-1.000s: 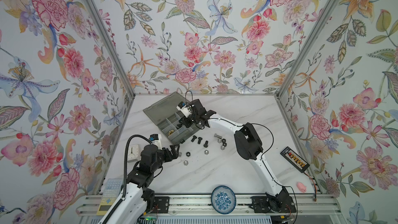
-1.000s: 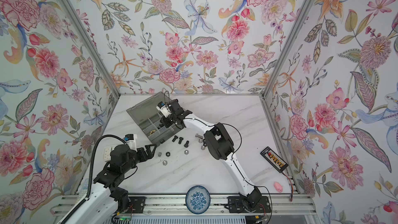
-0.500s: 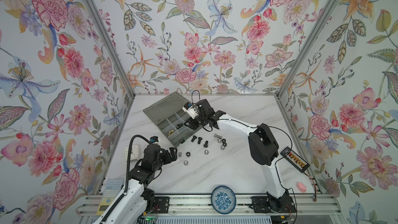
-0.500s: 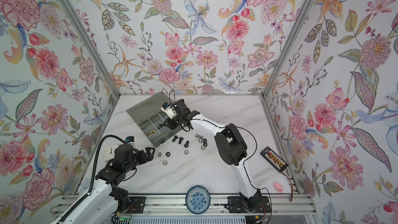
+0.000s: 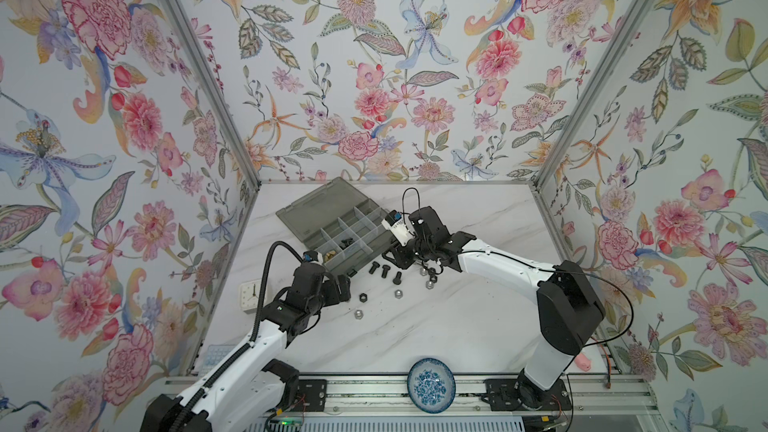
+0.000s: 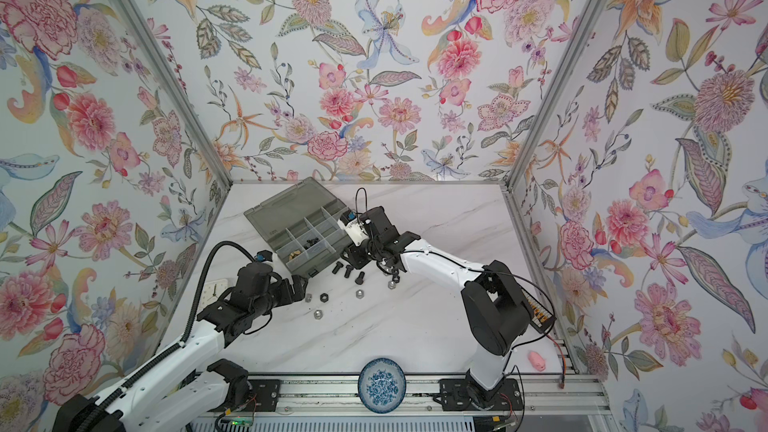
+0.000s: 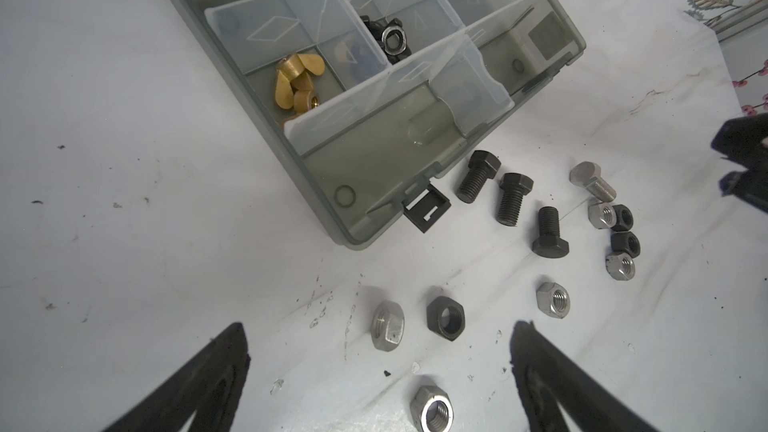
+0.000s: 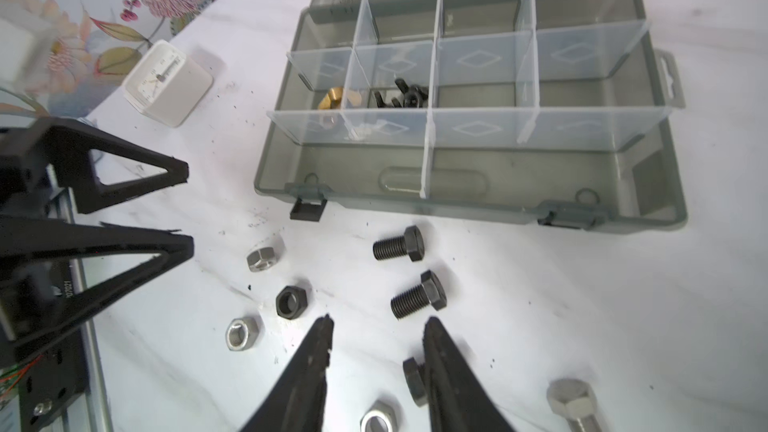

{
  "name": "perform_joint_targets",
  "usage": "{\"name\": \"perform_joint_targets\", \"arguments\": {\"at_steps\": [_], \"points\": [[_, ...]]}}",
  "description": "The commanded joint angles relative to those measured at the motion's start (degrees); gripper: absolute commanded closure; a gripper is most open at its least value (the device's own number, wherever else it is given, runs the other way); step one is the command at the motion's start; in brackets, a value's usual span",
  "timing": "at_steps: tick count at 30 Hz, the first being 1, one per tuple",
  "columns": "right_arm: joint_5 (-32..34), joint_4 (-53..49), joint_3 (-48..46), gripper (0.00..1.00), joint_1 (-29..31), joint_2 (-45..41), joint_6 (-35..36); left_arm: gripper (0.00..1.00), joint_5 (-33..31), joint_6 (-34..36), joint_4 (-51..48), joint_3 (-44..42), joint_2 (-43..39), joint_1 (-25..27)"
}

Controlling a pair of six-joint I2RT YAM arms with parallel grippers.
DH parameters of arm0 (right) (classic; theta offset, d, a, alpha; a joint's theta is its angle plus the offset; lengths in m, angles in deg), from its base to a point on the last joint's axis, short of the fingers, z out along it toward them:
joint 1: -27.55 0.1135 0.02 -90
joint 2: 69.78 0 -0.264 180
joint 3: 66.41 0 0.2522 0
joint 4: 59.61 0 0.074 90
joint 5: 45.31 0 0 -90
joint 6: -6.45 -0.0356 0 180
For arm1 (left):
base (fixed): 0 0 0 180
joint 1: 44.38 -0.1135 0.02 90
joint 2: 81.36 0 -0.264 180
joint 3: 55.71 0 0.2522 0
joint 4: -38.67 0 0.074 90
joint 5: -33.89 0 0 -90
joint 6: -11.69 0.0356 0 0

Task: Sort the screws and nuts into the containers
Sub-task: 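Withdraw the right gripper toward the bolts while the left arm reaches toward the nuts, then lower the left gripper over a silver hex nut while the right hovers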

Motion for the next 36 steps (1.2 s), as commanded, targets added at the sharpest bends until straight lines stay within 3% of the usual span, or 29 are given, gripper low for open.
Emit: {"name": "perform_joint_targets", "arguments": {"at_steps": [1,10,25,36], "points": [[0.92,2.14,-1.51,0.60,-0.94,-2.04,-2.12,0.01,-3.05,1.53,-1.81,1.54,1.70,1.94],[2.19,3.29,-2.77,0.60,-1.67,-3.27,-2.75,0.10,-8.61,0.92,-3.84,0.90,4.18,5.46],[-0.55,3.25,-3.48,0.58,-4.67,-2.87,-2.69,0.16,-7.60,-0.47,1.94,-2.28,6.66,8.07],[-3.31,10.25,-8.45,0.59,-4.71,-2.53,-5.91,0.22,-13.30,-2.19,1.82,-0.58,12.70,11.61]]}}
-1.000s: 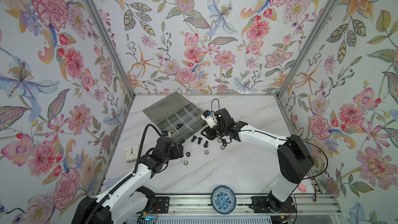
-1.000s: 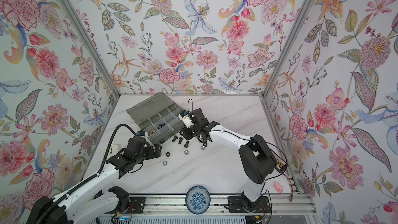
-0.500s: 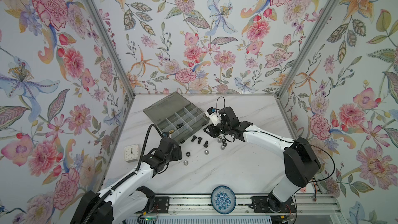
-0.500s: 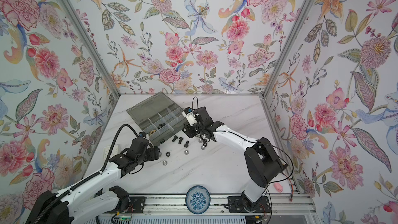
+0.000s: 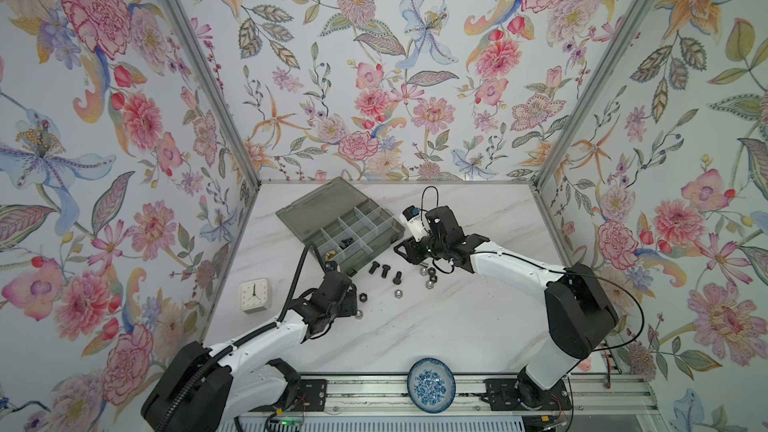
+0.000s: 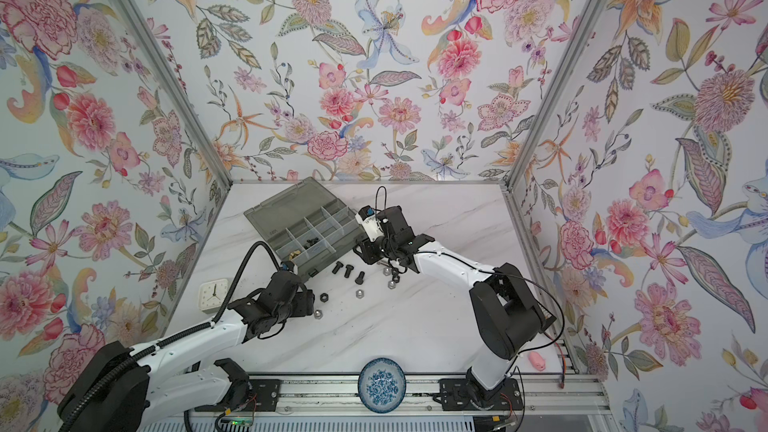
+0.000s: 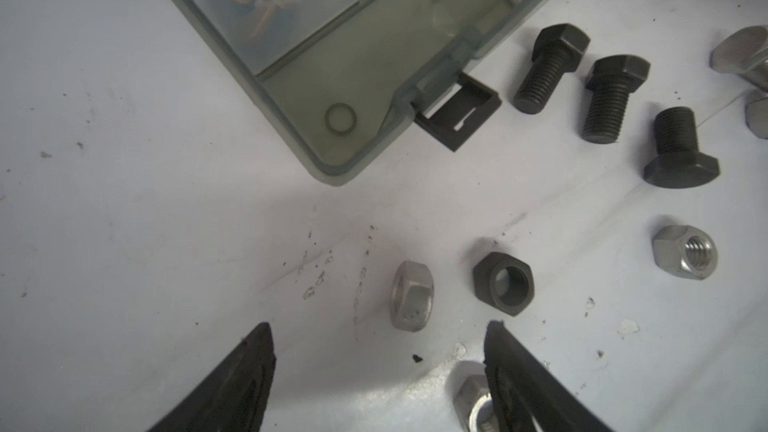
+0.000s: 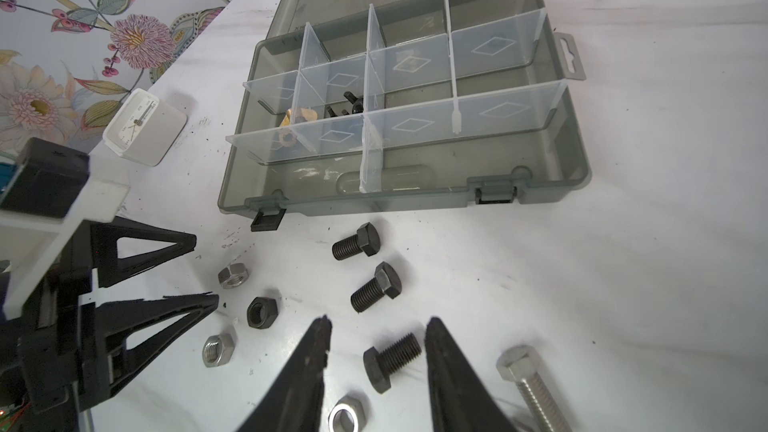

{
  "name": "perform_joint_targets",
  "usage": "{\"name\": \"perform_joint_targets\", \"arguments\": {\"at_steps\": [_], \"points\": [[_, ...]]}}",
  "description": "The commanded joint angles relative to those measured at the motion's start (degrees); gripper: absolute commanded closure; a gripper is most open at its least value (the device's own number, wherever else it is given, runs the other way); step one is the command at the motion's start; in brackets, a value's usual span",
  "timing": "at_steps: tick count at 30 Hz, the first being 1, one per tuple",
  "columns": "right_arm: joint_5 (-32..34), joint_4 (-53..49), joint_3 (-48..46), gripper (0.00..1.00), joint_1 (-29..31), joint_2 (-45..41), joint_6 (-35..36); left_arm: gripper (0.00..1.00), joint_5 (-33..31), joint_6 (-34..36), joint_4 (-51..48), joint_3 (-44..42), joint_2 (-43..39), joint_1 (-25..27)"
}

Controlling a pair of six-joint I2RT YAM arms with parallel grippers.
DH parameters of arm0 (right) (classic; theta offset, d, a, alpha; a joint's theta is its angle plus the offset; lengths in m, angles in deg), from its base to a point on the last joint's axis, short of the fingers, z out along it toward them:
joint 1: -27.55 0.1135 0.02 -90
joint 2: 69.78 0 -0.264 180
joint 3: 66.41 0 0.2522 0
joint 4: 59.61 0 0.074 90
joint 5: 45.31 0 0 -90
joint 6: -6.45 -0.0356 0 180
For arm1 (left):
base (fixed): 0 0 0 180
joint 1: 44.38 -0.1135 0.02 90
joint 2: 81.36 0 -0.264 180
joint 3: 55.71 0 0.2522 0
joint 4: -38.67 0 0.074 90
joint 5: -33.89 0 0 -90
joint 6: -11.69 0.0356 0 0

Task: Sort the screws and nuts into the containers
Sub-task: 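Lower the left gripper over a silver hex nut while the right hovers, then close the left gripper on the silver hex nut and lift it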

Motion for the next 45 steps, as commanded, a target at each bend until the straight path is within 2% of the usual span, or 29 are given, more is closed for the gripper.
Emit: {"name": "perform_joint_targets", "arguments": {"at_steps": [1,6,21,25,28,45], "points": [[-1.86,3.71,-2.75,0.59,0.08,0.54,-2.26,0.24,-3.19,-0.98,0.50,0.51,0.64,0.64],[-1.98,4.90,-5.02,0.60,0.08,0.75,-3.30,0.32,-2.95,-0.45,2.27,0.13,1.16,0.75],[-1.54,5.03,-5.13,0.60,0.11,1.86,-3.83,0.39,0.15,1.22,7.67,0.73,7.40,0.93],[-1.54,5.01,-5.12,0.60,0.10,2.38,-4.12,0.43,-0.24,1.68,7.38,1.43,8.22,1.04],[-1.47,4.93,-5.13,0.60,0.08,2.37,-4.10,0.50,-0.62,1.81,6.36,1.93,8.50,1.15],[-1.54,4.84,-5.30,0.60,0.09,2.98,-4.12,0.63,-0.39,1.08,7.22,2.68,10.39,1.81]]}}
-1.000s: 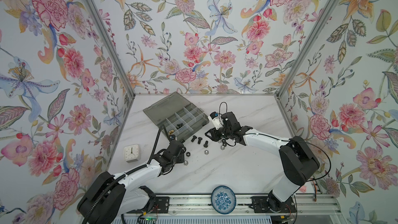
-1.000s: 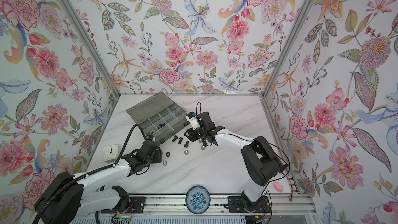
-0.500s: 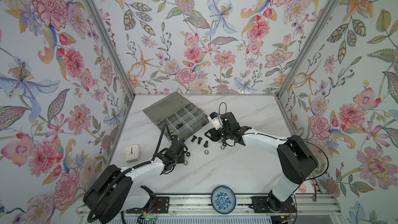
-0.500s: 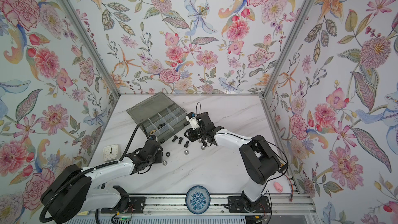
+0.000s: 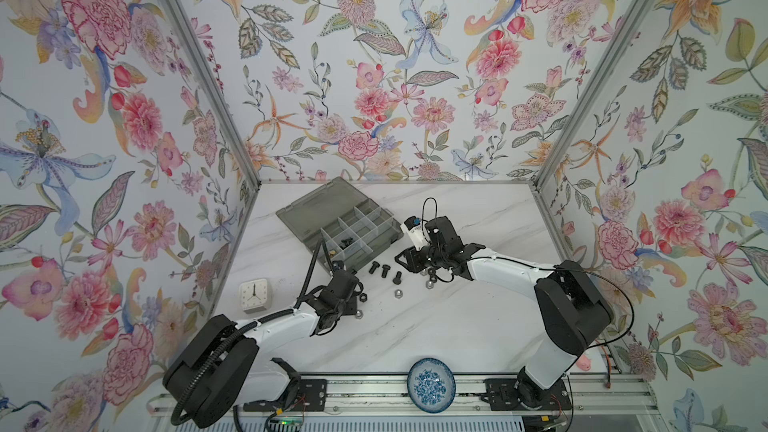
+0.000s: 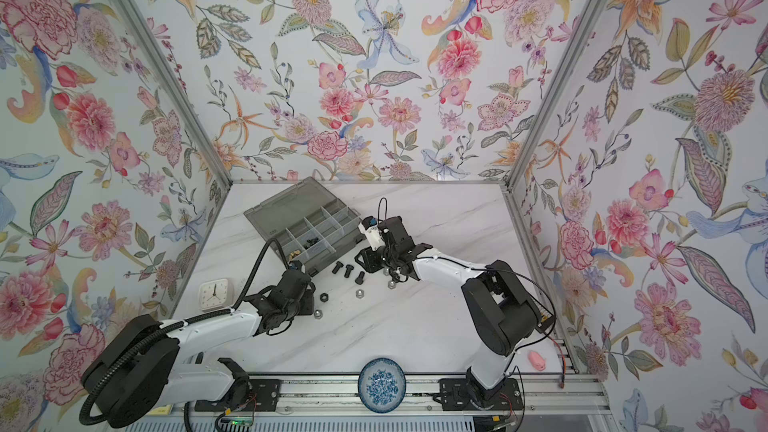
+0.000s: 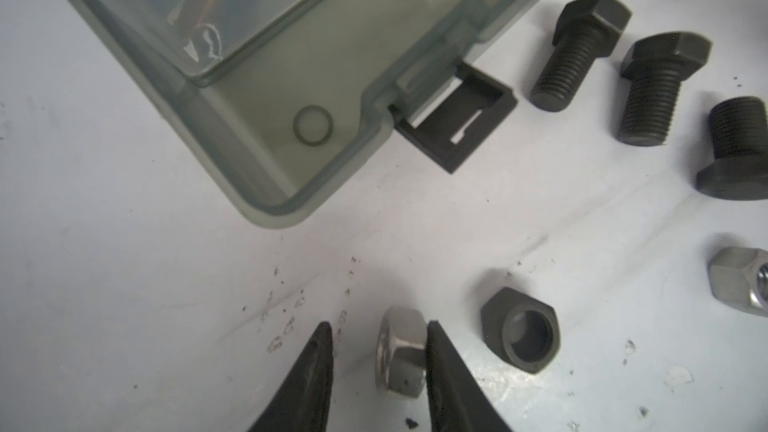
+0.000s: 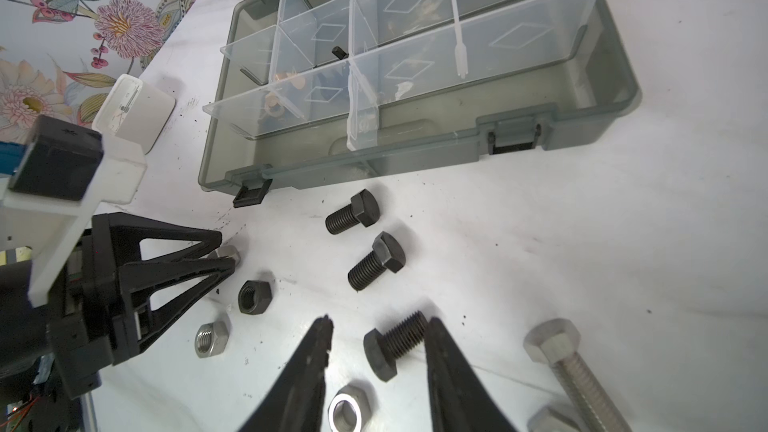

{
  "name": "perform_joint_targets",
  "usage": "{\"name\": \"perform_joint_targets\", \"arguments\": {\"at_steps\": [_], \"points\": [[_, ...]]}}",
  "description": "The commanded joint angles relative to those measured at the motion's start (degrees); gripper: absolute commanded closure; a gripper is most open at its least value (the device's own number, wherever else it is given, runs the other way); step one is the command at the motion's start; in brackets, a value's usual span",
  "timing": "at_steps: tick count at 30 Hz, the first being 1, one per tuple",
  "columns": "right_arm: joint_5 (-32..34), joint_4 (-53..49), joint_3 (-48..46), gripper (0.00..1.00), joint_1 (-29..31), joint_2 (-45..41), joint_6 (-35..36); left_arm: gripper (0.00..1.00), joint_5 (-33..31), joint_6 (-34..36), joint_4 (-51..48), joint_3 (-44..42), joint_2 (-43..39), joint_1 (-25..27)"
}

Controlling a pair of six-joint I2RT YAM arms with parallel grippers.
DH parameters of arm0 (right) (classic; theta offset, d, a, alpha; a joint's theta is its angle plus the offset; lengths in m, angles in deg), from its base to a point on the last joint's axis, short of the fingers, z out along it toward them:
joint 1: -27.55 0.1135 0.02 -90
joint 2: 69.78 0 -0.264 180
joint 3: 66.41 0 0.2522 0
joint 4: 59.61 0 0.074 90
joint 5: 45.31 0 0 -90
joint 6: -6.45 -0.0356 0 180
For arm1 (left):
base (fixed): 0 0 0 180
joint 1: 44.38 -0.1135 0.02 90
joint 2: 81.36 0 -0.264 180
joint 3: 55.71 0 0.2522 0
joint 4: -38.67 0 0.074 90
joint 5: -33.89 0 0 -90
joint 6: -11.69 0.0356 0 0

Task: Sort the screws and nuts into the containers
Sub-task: 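Close the left gripper on the silver hex nut and lift it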

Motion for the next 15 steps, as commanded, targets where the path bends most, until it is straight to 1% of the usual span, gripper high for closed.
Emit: {"name": "perform_joint_targets", "arguments": {"at_steps": [1,6,15], "points": [[-0.54,0.36,-0.50,0.60,0.12,1.13,-0.47,0.64,-0.37,0.21,0.16,1.96,1.15,1.18],[-0.53,0.37,-0.52,0.60,0.10,1.13,-0.42,0.69,-0.72,-0.07,0.23,2.55,2.13,1.44],[-0.57,0.47,-0.90,0.60,0.08,1.05,-0.34,0.73,-1.24,0.13,-0.58,3.07,2.58,1.49]]}}
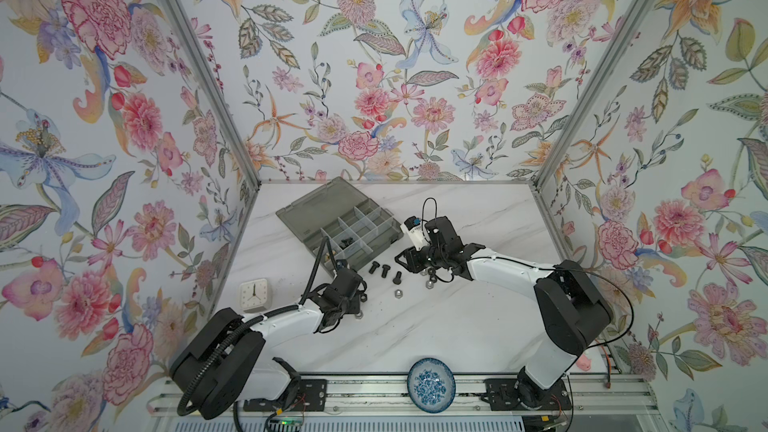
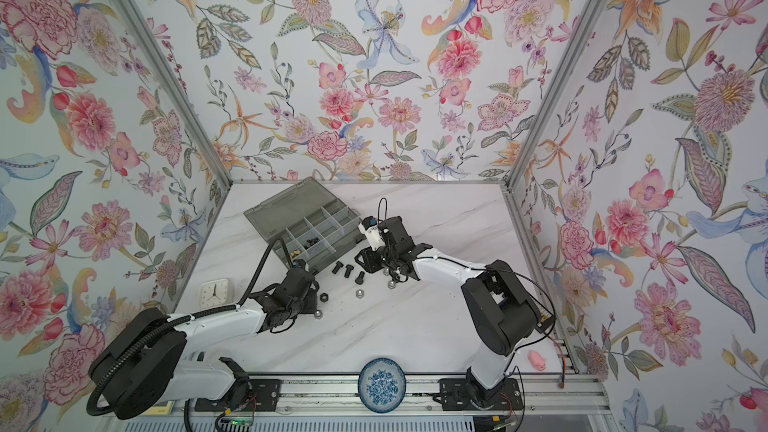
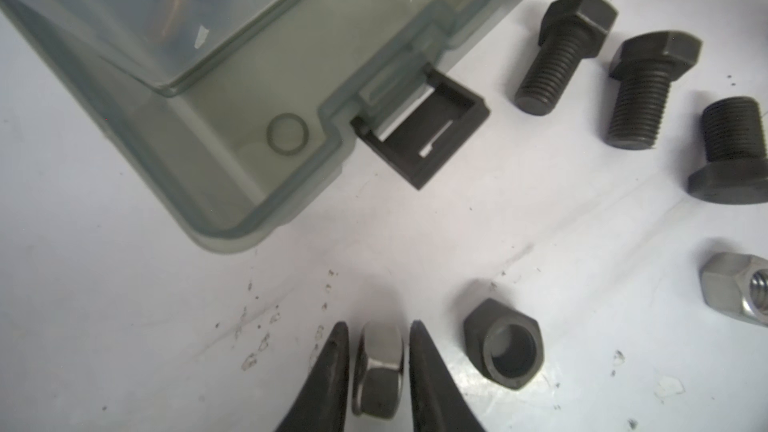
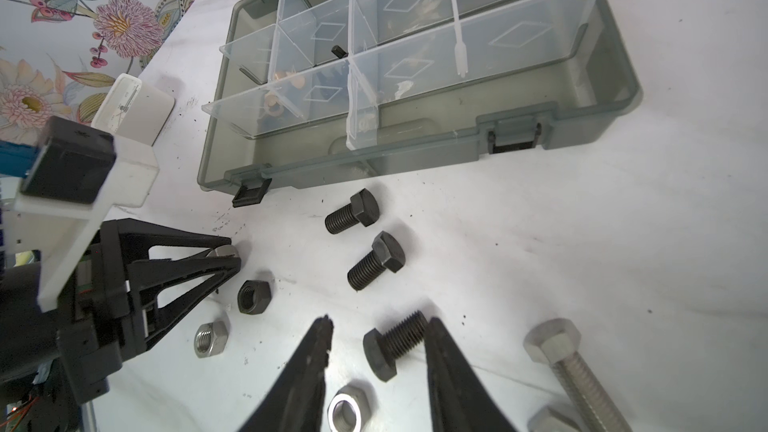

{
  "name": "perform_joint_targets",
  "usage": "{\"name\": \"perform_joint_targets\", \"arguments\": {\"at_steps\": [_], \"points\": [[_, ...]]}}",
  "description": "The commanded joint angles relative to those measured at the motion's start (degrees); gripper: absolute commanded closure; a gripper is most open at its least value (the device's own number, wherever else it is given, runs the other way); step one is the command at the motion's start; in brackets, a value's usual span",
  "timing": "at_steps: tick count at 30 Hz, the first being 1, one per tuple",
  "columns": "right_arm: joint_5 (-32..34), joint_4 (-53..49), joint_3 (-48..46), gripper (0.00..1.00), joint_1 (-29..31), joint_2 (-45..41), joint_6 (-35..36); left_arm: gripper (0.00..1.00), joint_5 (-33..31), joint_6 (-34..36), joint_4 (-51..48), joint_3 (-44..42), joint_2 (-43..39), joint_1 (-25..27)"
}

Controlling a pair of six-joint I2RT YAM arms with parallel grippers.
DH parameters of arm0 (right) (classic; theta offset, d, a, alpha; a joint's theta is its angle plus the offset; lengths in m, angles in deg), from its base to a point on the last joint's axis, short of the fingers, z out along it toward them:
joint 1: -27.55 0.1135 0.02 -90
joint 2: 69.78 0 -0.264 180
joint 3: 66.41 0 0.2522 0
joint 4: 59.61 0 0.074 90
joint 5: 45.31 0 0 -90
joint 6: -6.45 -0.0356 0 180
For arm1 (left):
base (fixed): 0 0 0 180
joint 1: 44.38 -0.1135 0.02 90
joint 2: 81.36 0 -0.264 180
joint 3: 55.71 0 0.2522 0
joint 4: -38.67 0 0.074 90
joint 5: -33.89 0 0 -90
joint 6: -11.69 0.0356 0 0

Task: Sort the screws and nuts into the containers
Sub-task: 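Close the left gripper on the silver hex nut and lift it, then carry the silver hex nut with the left gripper over a box compartment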

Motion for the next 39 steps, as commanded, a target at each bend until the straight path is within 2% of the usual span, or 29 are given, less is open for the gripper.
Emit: {"name": "perform_joint_targets", "arguments": {"at_steps": [1,8,12,20,25,31,39], "points": [[-0.53,0.43,-0.88,0.60,0.08,1.04,-0.29,0.74,-1.25,0.19,-1.05,1.42,0.19,0.65],[-0.73,0.38,-0.94,0.60,0.12,1.04,-0.42,0.87,-1.61,0.21,-0.63,1.32,1.20,0.63],[-0.64,0.31,-1.16,0.60,0.08,0.72,-0.42,1.00,-1.20,0.66,-0.45,1.96,0.82,0.68],[-0.58,0.22,-1.95,0.60,-1.77,-1.08,-0.23,1.00,0.94,3.83,-3.94,9.54,-7.24,0.68],[-0.57,0.22,-2.57,0.60,-2.12,-1.84,-0.16,1.00,-1.15,7.51,-3.35,15.81,-10.48,0.39],[-0.62,0.21,-3.35,0.60,-2.38,-2.19,-0.10,1.00,-2.67,12.45,-0.78,24.85,-3.76,-2.90],[-0.12,0.29,-5.39,0.60,-2.22,-4.13,-0.57,1.00,6.60,15.72,7.78,33.85,13.37,-12.55]]}}
